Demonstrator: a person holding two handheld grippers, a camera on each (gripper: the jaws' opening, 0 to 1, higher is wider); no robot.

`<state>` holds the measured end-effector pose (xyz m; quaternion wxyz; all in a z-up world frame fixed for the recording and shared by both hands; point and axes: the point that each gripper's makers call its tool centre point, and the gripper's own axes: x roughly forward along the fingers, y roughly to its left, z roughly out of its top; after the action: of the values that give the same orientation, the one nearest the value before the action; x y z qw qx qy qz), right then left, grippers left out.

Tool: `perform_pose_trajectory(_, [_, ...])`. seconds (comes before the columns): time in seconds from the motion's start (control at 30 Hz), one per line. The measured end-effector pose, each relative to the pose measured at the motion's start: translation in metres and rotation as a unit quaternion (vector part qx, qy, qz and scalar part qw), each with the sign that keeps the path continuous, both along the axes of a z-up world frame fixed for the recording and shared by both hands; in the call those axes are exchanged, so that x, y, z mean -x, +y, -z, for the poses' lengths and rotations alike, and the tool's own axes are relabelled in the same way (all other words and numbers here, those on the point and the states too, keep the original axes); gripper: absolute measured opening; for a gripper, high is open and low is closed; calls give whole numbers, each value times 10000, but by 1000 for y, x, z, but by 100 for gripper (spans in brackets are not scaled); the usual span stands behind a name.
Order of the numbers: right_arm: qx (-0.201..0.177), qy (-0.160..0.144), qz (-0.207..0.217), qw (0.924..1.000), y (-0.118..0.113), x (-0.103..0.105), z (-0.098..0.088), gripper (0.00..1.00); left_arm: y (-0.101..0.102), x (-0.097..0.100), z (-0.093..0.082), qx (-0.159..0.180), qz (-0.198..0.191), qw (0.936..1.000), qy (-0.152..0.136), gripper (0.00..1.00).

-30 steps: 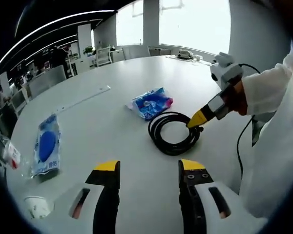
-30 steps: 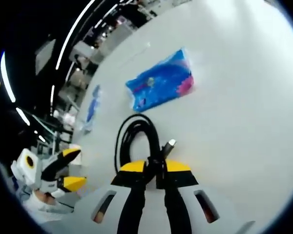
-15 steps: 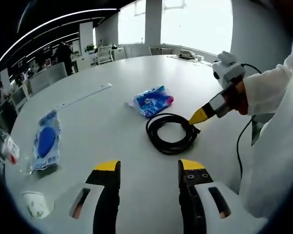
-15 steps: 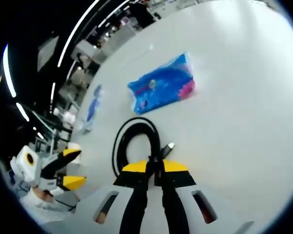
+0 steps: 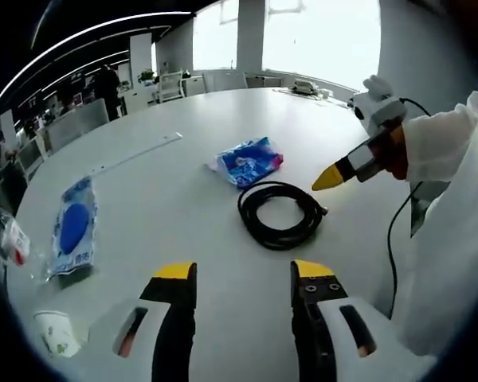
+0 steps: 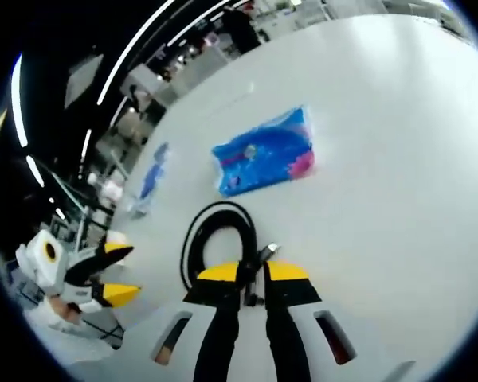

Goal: Arrange the tabletop items into an orderly group along one side of the table until the central work area is clear of visible clutter.

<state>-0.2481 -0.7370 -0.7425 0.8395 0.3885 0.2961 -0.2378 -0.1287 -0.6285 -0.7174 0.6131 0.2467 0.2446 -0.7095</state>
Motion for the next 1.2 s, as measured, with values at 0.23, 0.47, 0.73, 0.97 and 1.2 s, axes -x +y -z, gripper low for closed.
perform_pose_trajectory(0.23, [162,17,-361,9992,6,-8,0,7,1,-1,3,-56,-78,9999,58,46])
perform_pose_trajectory(0.47, [-39,134,-545,9984,18,-9,14,9,3,-3,5,-94,-125,9999,63,45])
perform_pose_trajectory(0.73, [-37,159,-568,9982,17,-10,18,10,6,-4,10,-158,-155,9997,110,45])
perform_pose_trajectory(0.97, [-122,111,-471,9988,16,-10,19,10,5,-3,10,-168,-118,9997,114,45])
perform_pose_trajectory(1.2, [-242,46,-345,9991,15,-10,20,9,6,-4,14,-249,-197,9993,208,44])
